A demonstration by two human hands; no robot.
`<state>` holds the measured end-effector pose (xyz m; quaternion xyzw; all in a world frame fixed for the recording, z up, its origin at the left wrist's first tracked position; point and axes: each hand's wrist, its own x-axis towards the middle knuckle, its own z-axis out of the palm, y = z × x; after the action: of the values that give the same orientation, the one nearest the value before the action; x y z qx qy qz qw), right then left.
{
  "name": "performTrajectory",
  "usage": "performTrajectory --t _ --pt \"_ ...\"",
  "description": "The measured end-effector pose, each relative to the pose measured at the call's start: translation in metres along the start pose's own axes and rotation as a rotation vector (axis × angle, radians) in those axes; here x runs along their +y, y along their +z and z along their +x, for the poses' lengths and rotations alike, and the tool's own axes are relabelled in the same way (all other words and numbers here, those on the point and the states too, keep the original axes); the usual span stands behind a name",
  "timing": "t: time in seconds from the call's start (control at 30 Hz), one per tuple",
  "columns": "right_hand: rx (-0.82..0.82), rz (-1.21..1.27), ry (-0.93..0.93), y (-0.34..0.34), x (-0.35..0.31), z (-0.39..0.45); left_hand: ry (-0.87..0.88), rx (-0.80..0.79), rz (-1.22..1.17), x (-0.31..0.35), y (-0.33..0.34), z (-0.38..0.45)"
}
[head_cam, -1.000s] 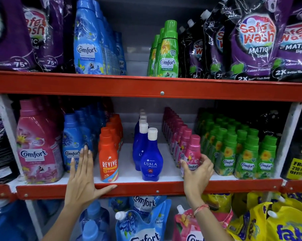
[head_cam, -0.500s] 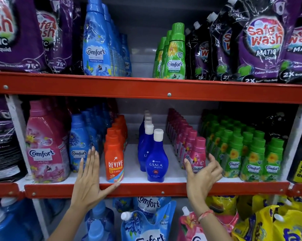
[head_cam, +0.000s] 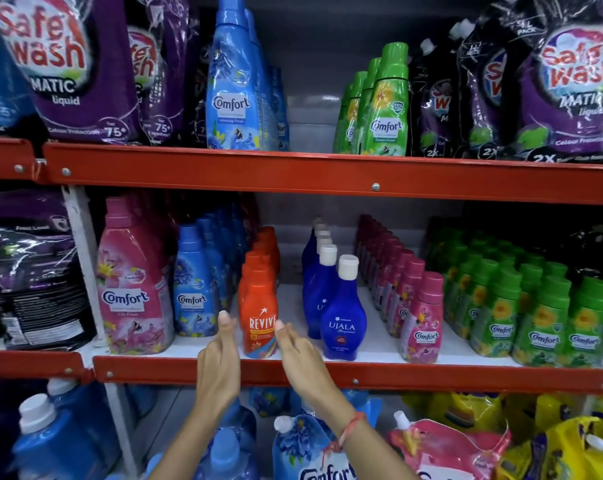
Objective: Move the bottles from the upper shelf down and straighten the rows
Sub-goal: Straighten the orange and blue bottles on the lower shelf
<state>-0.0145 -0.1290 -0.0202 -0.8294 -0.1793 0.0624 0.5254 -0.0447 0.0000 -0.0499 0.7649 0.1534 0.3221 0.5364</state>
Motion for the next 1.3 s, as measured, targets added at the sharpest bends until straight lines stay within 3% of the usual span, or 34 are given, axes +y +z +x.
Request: performTrajectory --t 0.17,0.97,1.03,1.13,1.2,1.3 --pt "-0.069 0.019 0.113 0.01 -0.003 0.021 -0.052 -0.041 0.024 -0.001 -0.004 0.002" --pt "-0.042 -0.094 0.002 0.014 0.002 0.014 -0.03 -0.009 0.048 0.007 -0.023 0.009" --pt "0.037 -0.095 -0.078 0.009 0.004 0.007 0.04 0.111 0.123 0.008 -0.02 0.005" --pt "0.321 -0.091 -0.193 -0.007 0.006 -0.009 0.26 0.306 0.131 0.021 -0.012 -0.008" --pt "0.552 -0.021 -0.275 -0.025 0.013 -0.017 0.361 0.286 0.013 0.031 0.004 -0.018" --pt "0.801 0.067 -0.286 -0.05 0.026 -0.019 0.311 0.126 -0.108 0.042 0.031 -0.025"
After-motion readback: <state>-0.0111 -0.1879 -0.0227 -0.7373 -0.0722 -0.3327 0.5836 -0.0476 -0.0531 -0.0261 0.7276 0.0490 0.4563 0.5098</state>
